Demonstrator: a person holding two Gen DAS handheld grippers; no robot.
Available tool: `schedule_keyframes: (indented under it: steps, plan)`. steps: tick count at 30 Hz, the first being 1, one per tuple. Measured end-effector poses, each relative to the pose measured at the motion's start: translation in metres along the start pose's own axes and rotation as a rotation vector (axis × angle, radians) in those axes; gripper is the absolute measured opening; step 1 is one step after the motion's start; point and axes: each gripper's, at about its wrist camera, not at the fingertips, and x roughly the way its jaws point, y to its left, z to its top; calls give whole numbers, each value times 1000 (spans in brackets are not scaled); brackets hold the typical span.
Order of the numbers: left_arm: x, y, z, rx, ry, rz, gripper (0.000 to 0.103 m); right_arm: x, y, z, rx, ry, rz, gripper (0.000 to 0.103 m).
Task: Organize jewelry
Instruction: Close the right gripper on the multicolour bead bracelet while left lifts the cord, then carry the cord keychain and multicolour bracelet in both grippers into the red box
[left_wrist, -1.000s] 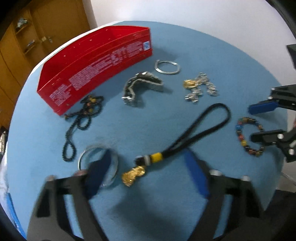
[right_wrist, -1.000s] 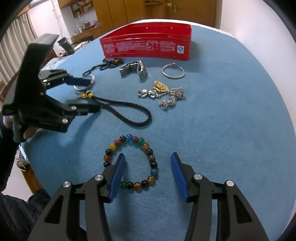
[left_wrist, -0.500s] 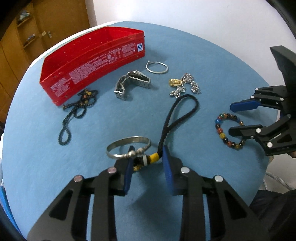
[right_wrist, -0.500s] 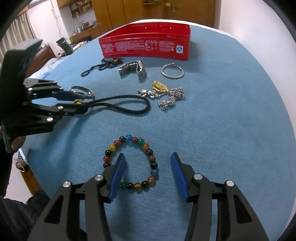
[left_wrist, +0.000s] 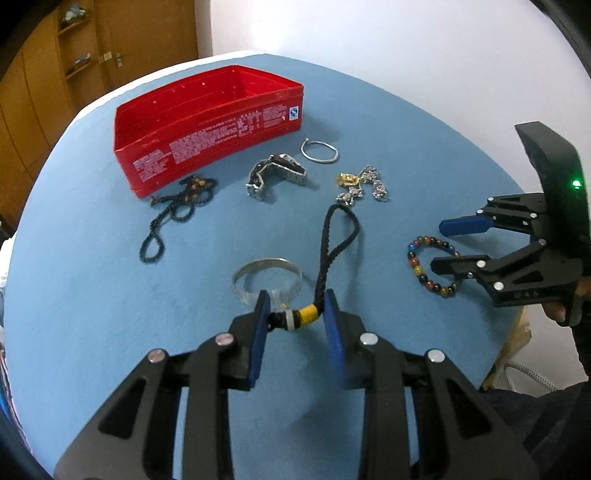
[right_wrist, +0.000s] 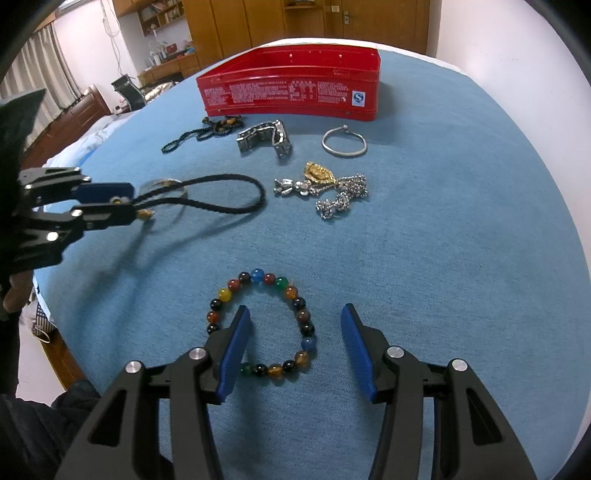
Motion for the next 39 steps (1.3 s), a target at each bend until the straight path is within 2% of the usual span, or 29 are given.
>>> schedule_keyframes:
  steps: [7,15,18,24,39]
  plan:
    - [-35,5,-4,-33,-71,23,28,1,1,1,-6,1,-5,51]
    - [-45,5,0,-61,-104,16,28,0,-7,3,22,-2,5,18]
    - [-45,3,-1,-63,-106,21,28,1,-7,3,17,2,7,9]
    - [-48,5,-1,-78,-113,27,28,-2,-4,5,3,-4,-2,7]
    - [-67,3,0,-83,-150,53,28,-44,18,32,-83,-99,-42,7]
